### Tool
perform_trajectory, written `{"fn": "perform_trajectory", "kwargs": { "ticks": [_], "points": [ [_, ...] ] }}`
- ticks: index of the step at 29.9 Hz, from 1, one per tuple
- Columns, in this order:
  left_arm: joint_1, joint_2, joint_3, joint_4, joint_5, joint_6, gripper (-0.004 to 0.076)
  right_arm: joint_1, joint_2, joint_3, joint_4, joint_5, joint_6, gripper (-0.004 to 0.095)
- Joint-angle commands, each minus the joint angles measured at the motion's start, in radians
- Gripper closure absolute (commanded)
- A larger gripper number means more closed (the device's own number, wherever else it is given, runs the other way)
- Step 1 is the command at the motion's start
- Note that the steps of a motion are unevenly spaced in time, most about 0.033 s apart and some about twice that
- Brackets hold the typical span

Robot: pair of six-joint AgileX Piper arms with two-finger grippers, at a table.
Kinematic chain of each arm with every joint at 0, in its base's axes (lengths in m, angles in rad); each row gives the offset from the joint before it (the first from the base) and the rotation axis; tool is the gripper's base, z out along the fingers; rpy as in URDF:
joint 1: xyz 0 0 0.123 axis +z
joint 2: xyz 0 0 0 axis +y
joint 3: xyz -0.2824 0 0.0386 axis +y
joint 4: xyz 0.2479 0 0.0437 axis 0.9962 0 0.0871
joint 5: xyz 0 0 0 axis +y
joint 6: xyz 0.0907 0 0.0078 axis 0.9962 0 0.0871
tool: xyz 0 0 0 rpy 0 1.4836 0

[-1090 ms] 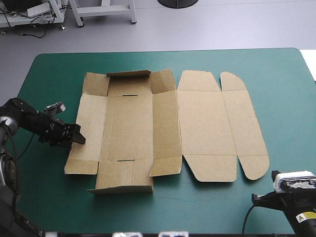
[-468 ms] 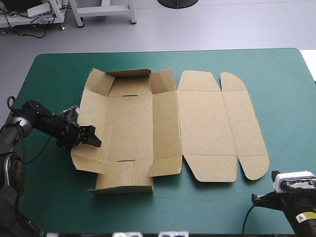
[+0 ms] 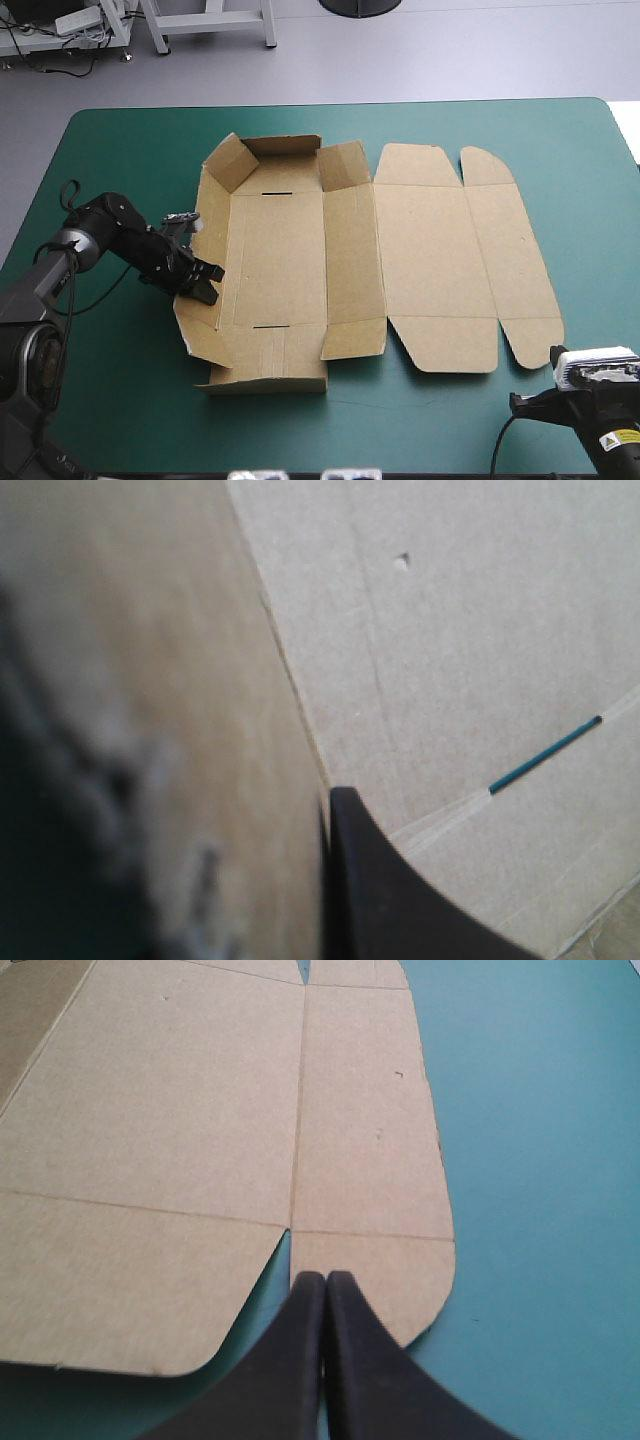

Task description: Fold the box

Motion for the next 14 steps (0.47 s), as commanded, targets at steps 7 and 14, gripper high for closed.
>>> {"fn": "perform_trajectory", "kwargs": {
  "ticks": [7, 14],
  "points": [
    [-0.13, -0.17, -0.217, 0.388, -0.001, -0.031, 0.0729, 0.002, 0.016, -0.028, 0.011, -0.069, -0.004, 0.0928],
    [-0.264, -0.243, -0.332, 0.488, 0.007, -0.018, 0.0729, 0.002, 0.016, -0.028, 0.013, -0.089, -0.004, 0.0928]
  ]
}}
